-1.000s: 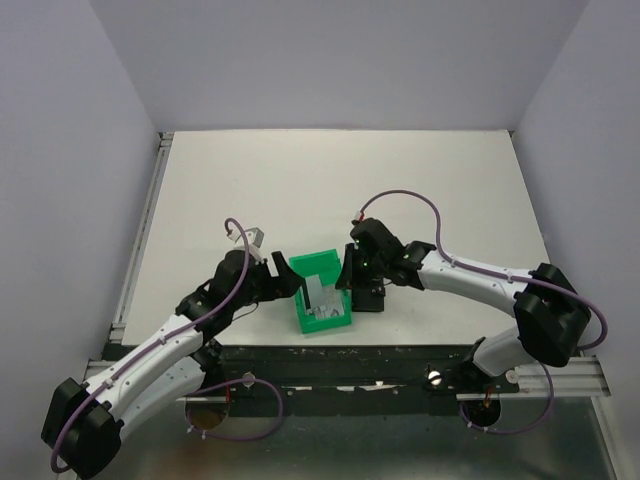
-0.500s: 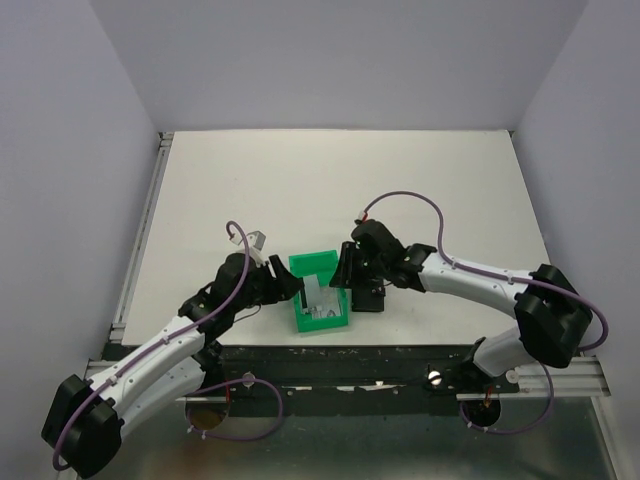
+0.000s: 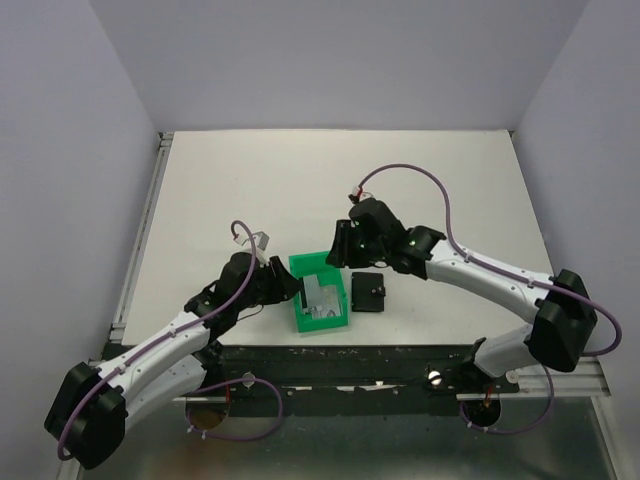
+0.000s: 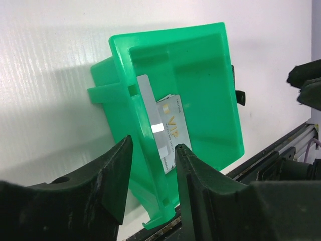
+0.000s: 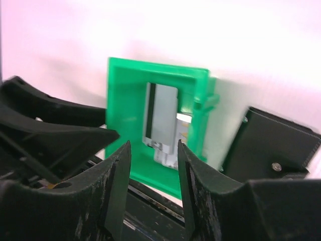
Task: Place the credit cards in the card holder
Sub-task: Move the storage box to the center of the board.
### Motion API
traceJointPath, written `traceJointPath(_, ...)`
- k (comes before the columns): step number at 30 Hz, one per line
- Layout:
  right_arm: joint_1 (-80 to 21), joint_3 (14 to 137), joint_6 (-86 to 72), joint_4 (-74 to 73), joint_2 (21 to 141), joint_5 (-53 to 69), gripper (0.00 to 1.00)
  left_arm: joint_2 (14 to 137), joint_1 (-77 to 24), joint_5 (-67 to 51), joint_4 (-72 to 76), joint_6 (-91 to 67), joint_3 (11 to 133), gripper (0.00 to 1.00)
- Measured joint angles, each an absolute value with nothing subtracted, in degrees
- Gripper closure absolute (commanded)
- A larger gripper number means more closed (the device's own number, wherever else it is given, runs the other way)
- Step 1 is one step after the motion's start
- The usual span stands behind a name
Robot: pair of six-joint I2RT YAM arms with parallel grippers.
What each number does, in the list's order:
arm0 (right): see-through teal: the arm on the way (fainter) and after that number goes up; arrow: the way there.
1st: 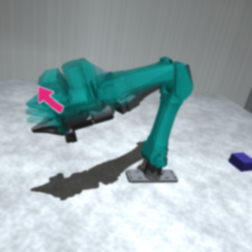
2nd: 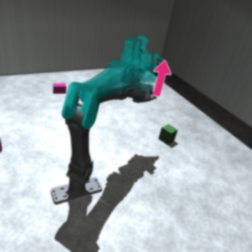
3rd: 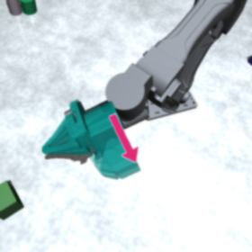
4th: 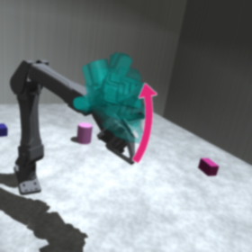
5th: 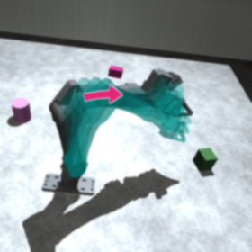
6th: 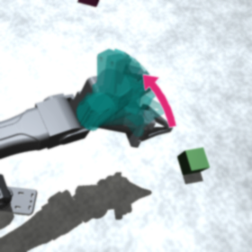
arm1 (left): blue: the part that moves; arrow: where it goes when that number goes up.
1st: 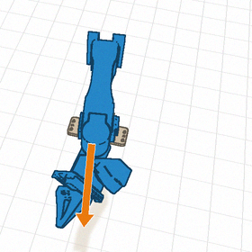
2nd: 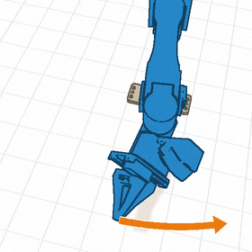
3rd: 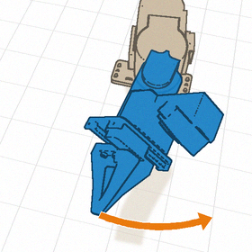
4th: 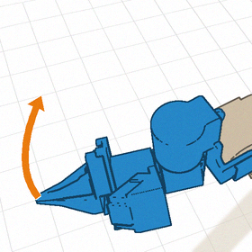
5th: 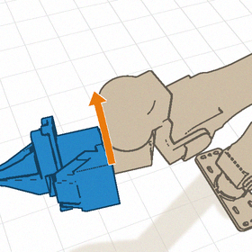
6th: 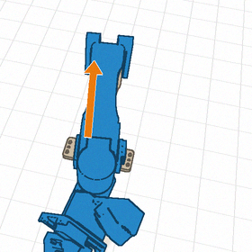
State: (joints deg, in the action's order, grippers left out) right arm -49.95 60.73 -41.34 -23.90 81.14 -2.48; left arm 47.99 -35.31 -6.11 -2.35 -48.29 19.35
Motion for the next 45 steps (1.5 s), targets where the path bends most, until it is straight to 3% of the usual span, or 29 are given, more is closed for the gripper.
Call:
traceJointPath(7,-52.3,66.5,-40.3,-23.7,89.8,-0.9,0.56,48.8,-35.3,-6.3,-1.7,-48.3,18.6,0.67)
traceJointPath(21,-55.2,75.0,-40.4,-29.7,103.9,-0.4,0.56,48.8,-35.3,-7.1,0.4,-49.0,18.1,1.0)
traceJointPath(34,-56.9,81.3,-40.9,-38.9,106.8,-8.5,0.55,43.9,-35.3,-6.3,-1.0,-50.9,17.0,1.0)
traceJointPath(45,-56.9,84.1,-42.9,-39.1,105.9,-7.3,0.55,36.6,-35.4,-0.1,-2.3,-61.0,11.8,1.0)
